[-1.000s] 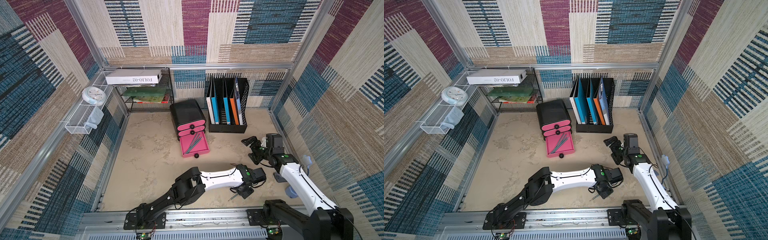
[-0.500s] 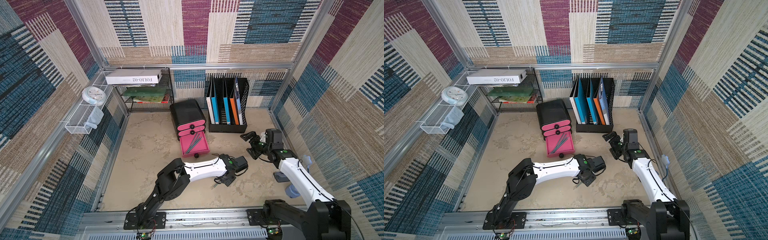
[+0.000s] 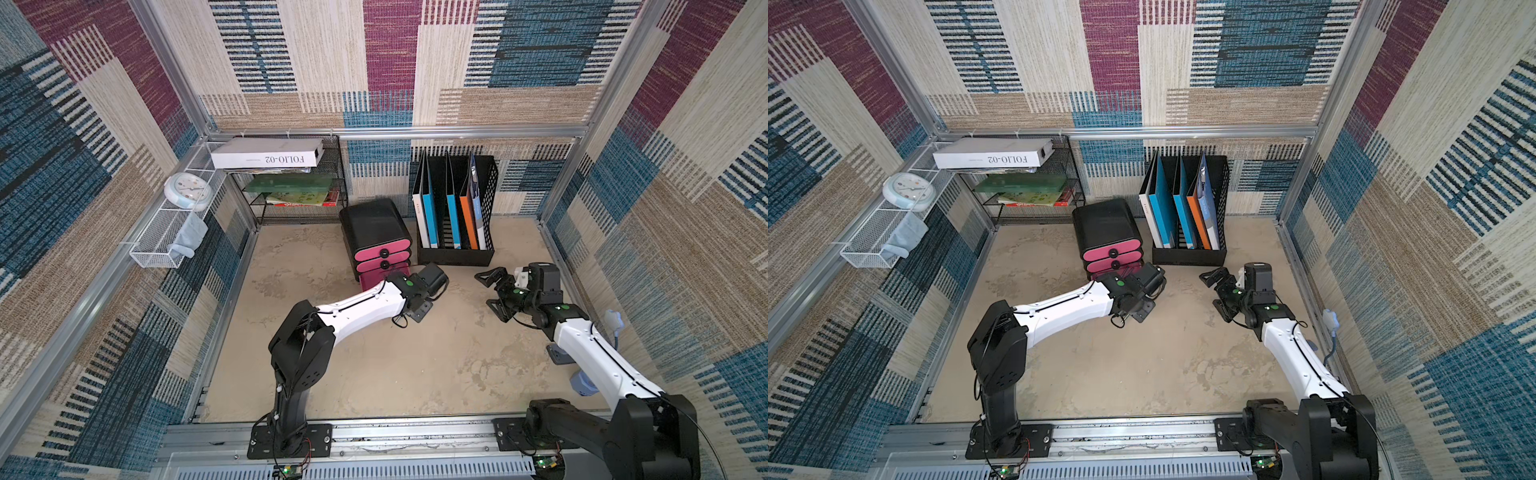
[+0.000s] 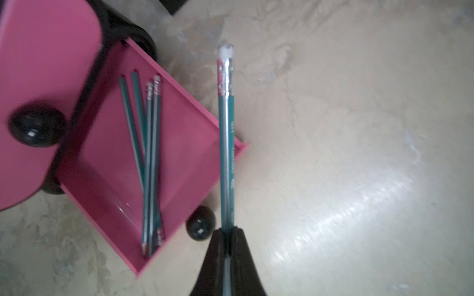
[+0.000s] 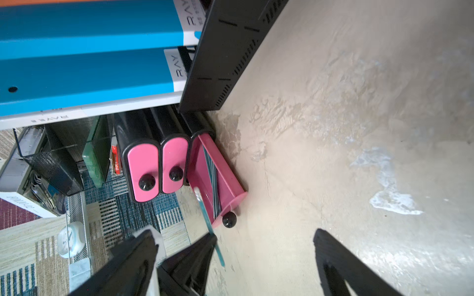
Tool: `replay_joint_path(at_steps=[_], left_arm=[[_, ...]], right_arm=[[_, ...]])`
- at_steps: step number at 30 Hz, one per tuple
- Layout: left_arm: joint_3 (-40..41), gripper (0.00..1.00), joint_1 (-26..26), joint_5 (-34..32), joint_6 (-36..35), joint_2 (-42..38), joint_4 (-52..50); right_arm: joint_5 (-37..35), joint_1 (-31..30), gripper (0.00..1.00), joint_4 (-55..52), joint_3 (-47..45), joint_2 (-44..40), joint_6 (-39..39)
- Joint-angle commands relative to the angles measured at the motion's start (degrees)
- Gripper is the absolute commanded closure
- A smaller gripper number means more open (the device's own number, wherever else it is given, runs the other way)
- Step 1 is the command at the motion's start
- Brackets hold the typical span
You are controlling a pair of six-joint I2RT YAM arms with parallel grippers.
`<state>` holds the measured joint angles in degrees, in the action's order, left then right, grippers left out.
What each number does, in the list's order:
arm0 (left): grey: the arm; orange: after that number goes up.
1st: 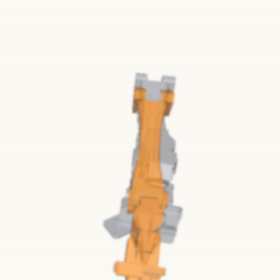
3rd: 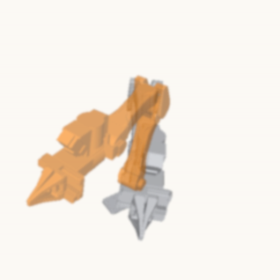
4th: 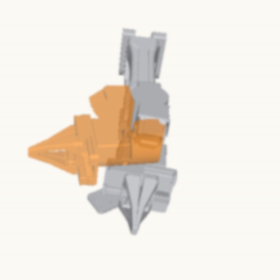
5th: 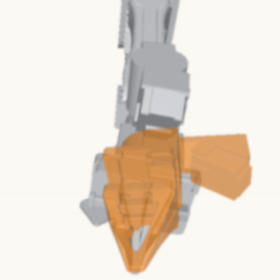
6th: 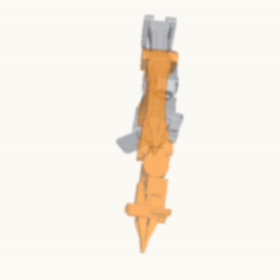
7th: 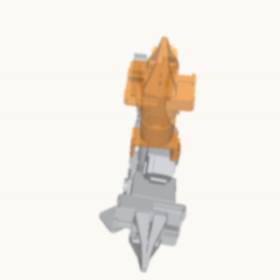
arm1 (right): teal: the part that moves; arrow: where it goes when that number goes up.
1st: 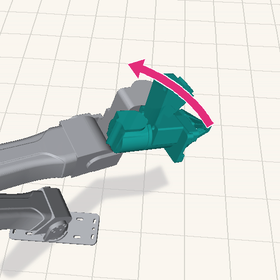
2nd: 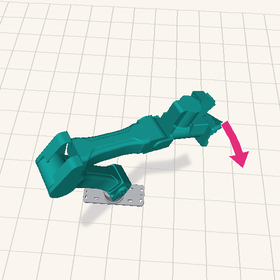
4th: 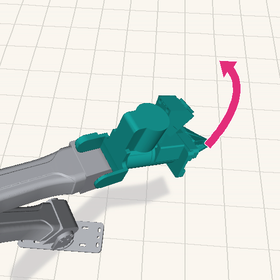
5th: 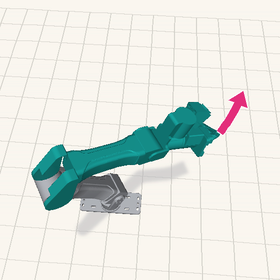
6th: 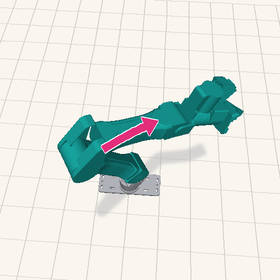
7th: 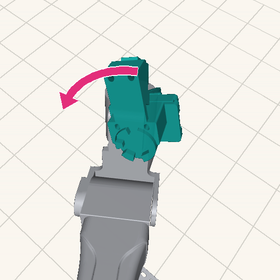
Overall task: Please place the pencils in the drawer according to their color
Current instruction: Pick up the pencil from the center of the board, then place the pencil in the drawer.
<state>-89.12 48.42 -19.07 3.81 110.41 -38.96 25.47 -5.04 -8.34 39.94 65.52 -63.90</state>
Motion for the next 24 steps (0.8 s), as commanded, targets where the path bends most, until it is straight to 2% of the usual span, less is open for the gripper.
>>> replay_joint_path(at_steps=[1,10,14,24], left_arm=[[-1.4,1.00,-2.8,-1.7,-7.5,0.5,7.1],[-4.2,1.00,-9.9,1.0,-15.3,4.7,14.6],[-2.6,1.00,-11.0,1.7,-17.0,5.1,16.8],[5.4,1.00,-11.9,0.8,-16.3,3.7,17.8]], right_arm=[[1.0,-0.9,0.01,4.5,-2.4,-1.4,-1.2],[-2.0,-1.6,0.01,7.5,-8.0,-6.5,-3.7],[-3.1,-1.6,0.01,7.9,-8.9,-7.2,-4.2],[-3.3,-1.7,0.01,8.9,-9.3,-7.3,-5.2]])
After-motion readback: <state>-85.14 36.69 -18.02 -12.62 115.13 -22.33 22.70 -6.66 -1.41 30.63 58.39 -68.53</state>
